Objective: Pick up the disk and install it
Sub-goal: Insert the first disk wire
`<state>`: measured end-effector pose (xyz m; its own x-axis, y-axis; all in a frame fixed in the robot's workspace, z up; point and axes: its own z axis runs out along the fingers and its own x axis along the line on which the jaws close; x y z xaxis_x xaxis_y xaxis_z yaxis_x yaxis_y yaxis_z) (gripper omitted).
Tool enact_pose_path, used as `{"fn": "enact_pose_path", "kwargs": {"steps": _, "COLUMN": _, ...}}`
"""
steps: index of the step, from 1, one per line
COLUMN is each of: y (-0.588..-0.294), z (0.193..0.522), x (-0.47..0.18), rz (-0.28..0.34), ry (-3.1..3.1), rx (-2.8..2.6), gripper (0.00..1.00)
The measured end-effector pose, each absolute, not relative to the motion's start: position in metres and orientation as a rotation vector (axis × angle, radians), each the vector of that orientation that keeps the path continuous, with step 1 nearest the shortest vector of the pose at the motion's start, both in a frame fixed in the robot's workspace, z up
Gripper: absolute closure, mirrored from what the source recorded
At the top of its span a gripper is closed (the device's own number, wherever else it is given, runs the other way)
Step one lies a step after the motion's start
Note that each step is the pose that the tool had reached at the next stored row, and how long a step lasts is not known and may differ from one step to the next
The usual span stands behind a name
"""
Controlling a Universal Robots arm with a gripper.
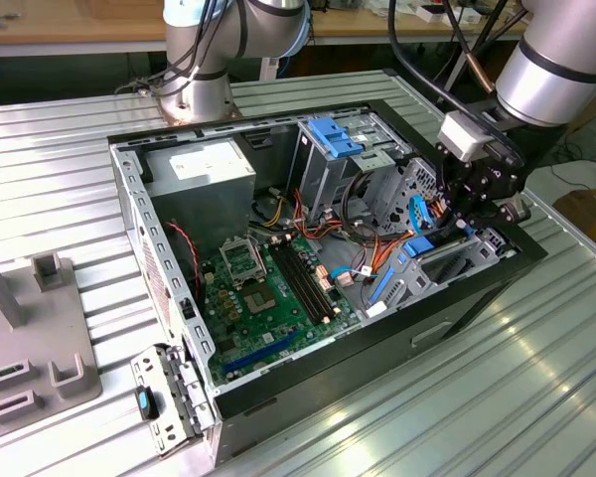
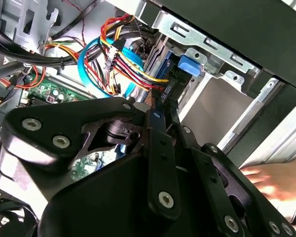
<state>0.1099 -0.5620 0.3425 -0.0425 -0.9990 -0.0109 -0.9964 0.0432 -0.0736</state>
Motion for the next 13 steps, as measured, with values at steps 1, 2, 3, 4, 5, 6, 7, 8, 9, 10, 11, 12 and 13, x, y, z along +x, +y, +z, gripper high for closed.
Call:
{"fn": "enact_pose_path", "kwargs": {"steps": 1, "y": -0.562, "z": 0.3469, "x": 0.1099, "rz": -0.071, "ry": 2.226, "rx": -2.132, "gripper": 0.82}}
{"fn": "enact_pose_path", "kwargs": {"steps": 2, "y": -0.562, "z": 0.3479, "x": 0.1099, "rz": -0.069, "ry": 2.225, "rx": -2.131, "gripper": 0.82}}
{"fn": "enact_pose_path", "kwargs": {"steps": 3, "y": -0.562, "z": 0.348, "x": 0.1098, "rz": -0.047, "ry": 2.217, "rx": -2.121, "gripper": 0.82}}
{"fn": "enact_pose_path", "kwargs": {"steps": 4, "y": -0.562, "z": 0.348, "x": 0.1098, "rz": -0.046, "ry": 2.217, "rx": -2.12, "gripper": 0.82}}
{"fn": "enact_pose_path", "kwargs": {"steps": 5, "y": -0.562, "z": 0.348, "x": 0.1099, "rz": -0.046, "ry": 2.217, "rx": -2.12, "gripper": 0.82}}
{"fn": "enact_pose_path", "kwargs": {"steps": 6, "y": -0.5623, "z": 0.3477, "x": 0.1099, "rz": -0.048, "ry": 2.218, "rx": -2.121, "gripper": 0.82}}
{"fn": "enact_pose_path", "kwargs": {"steps": 7, "y": -0.5624, "z": 0.3475, "x": 0.1099, "rz": -0.048, "ry": 2.218, "rx": -2.121, "gripper": 0.82}}
{"fn": "enact_pose_path", "kwargs": {"steps": 8, "y": -0.5625, "z": 0.3475, "x": 0.1099, "rz": -0.048, "ry": 2.217, "rx": -2.121, "gripper": 0.82}}
{"fn": "enact_pose_path", "kwargs": {"steps": 9, "y": -0.5625, "z": 0.3475, "x": 0.1099, "rz": -0.048, "ry": 2.217, "rx": -2.122, "gripper": 0.82}}
{"fn": "enact_pose_path", "kwargs": {"steps": 10, "y": -0.5625, "z": 0.3475, "x": 0.1099, "rz": -0.048, "ry": 2.216, "rx": -2.124, "gripper": 0.82}}
{"fn": "enact_pose_path", "kwargs": {"steps": 11, "y": -0.5625, "z": 0.3473, "x": 0.1099, "rz": -0.049, "ry": 2.215, "rx": -2.124, "gripper": 0.82}}
{"fn": "enact_pose_path", "kwargs": {"steps": 12, "y": -0.5625, "z": 0.3469, "x": 0.1099, "rz": -0.049, "ry": 2.214, "rx": -2.126, "gripper": 0.82}}
{"fn": "enact_pose_path", "kwargs": {"steps": 13, "y": -0.5625, "z": 0.3466, "x": 0.1099, "rz": -0.048, "ry": 2.213, "rx": -2.128, "gripper": 0.82}}
